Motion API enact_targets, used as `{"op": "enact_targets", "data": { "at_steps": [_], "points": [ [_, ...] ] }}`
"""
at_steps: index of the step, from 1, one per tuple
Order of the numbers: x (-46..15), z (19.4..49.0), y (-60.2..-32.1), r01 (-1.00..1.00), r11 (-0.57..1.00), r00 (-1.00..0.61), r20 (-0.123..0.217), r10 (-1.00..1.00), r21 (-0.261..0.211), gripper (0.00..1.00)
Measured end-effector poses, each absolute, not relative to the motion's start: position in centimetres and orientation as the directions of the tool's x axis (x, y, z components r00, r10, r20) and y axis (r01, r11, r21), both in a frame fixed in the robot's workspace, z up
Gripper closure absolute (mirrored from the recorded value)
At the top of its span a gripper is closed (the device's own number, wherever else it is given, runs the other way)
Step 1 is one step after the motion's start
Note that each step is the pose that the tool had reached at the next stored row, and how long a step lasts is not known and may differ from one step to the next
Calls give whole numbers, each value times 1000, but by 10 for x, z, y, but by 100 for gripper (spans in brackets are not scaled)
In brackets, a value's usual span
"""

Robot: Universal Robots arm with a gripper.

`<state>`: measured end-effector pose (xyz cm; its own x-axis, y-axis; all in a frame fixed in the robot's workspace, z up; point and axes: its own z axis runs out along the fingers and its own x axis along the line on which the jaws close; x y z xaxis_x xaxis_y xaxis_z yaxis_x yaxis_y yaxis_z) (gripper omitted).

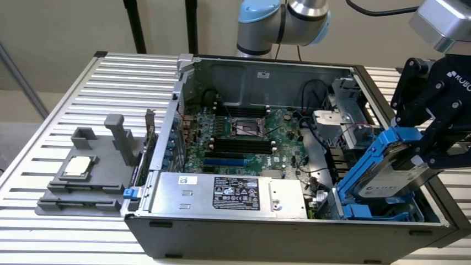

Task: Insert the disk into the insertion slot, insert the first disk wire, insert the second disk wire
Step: 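Insert the disk into the insertion slot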

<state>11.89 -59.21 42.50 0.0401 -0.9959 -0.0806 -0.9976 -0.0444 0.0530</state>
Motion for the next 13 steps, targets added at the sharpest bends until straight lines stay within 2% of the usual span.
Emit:
{"op": "enact_targets", "data": {
  "at_steps": [1,8,10,13],
  "points": [
    [119,425,-592,-998,-44,40,-80,-996,53,60],
    [119,425,-592,-998,-44,40,-80,-996,53,60],
    [119,425,-592,-998,-44,40,-79,-996,53,67],
    [119,426,-592,-998,-44,40,-80,-996,53,67]
  ]
}}
